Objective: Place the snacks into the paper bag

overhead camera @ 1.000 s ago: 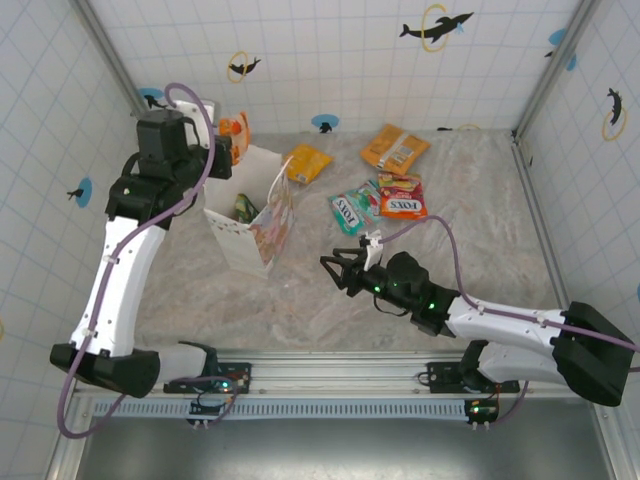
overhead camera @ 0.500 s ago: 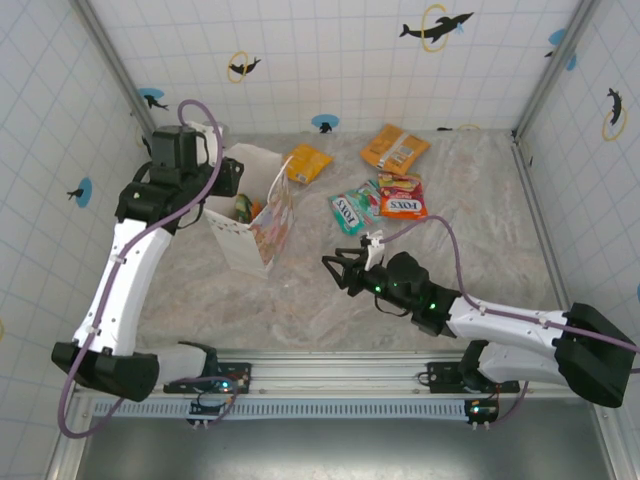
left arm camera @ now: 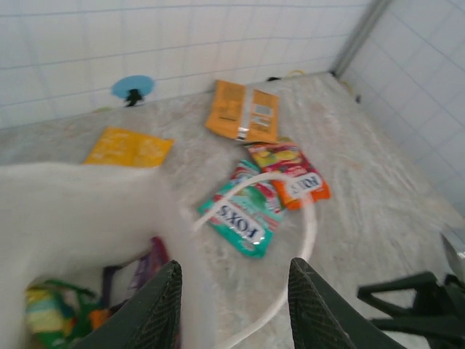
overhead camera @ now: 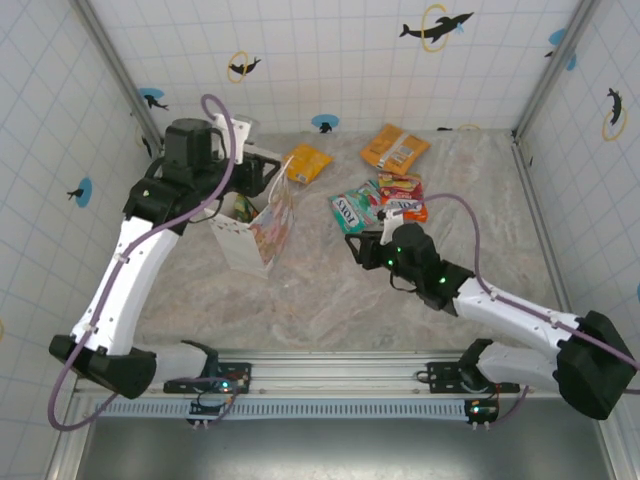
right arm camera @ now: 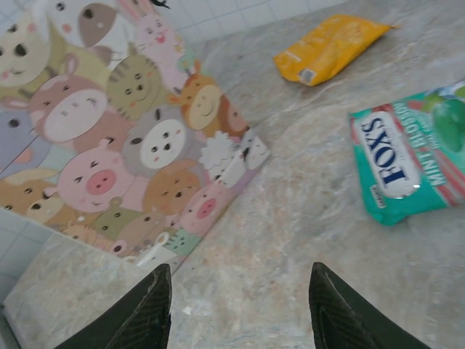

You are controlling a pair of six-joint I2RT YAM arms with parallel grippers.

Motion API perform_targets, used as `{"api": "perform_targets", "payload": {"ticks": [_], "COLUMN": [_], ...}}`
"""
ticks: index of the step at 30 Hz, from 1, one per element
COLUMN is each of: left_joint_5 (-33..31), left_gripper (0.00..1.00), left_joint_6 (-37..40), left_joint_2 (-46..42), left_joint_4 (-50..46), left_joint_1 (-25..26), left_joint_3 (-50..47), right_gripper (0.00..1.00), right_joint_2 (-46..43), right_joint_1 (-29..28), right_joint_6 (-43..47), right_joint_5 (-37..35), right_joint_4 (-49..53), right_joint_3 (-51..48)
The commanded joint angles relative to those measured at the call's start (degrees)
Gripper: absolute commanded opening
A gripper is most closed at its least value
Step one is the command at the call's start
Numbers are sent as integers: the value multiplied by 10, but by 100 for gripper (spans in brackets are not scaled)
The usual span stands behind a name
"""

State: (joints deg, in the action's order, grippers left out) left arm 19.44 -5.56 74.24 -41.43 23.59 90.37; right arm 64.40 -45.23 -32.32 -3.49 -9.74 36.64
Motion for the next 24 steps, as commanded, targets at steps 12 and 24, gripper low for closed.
{"api": "perform_targets", "payload": {"ticks": [12,24], "left_joint_5": [-63,-144], "left_gripper": [42,43], "left_joint_6": [38,41], "left_joint_2": [79,226], "left_joint_4": [27,18], "left_joint_1": [107,219], "left_joint_3": [67,176], "right_gripper": [58,58], "right_joint_2": [117,302], "right_joint_1": [284,396], "right_joint_6": [143,195], "right_joint_5": [187,304], "right_joint_4": [240,258], "right_joint_3": [137,257]}}
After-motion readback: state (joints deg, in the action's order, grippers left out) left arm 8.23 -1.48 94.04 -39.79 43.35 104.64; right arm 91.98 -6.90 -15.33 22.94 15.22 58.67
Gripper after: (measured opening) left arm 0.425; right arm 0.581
